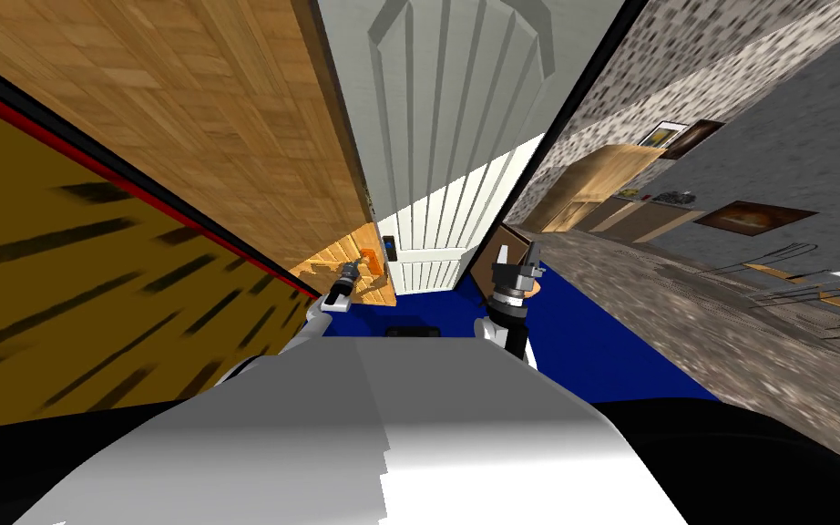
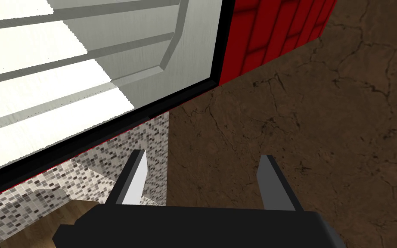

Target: Pull the door open

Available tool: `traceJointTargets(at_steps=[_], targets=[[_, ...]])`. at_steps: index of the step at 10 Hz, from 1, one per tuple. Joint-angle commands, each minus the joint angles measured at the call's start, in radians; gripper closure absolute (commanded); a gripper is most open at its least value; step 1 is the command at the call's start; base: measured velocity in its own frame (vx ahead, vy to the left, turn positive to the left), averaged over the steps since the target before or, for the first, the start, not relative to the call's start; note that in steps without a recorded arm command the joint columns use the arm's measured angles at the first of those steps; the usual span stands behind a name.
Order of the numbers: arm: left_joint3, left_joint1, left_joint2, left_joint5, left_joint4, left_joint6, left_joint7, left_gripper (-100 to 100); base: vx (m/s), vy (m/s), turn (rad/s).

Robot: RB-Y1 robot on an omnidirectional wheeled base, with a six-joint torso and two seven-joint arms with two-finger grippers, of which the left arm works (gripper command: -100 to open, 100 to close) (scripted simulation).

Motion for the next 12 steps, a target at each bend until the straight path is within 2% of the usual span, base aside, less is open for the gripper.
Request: traceJointTargets(at_steps=[1,5,6,9,12], targets=[[-0.014,0.001,0.001,-0.001,-0.007,-0.004,0.009,-100,-0.214,-0.024,-0.017],[-0.051,0.013,0.008,-0.005,-0.040,-0.005,0.032,-100,-0.203,-0.014,-0.026],[-0.044,0.015,0.006,-0.005,-0.043,-0.001,0.027,-100,-0.091,-0.013,-0.004],[-0.035,0.008,-0.002,-0.005,-0.029,-0.005,0.018,-100,0.122,0.007,-0.018],[-0.025,-0.002,-0.010,-0.005,-0.014,-0.010,0.008,-100,0.201,0.017,-0.028]])
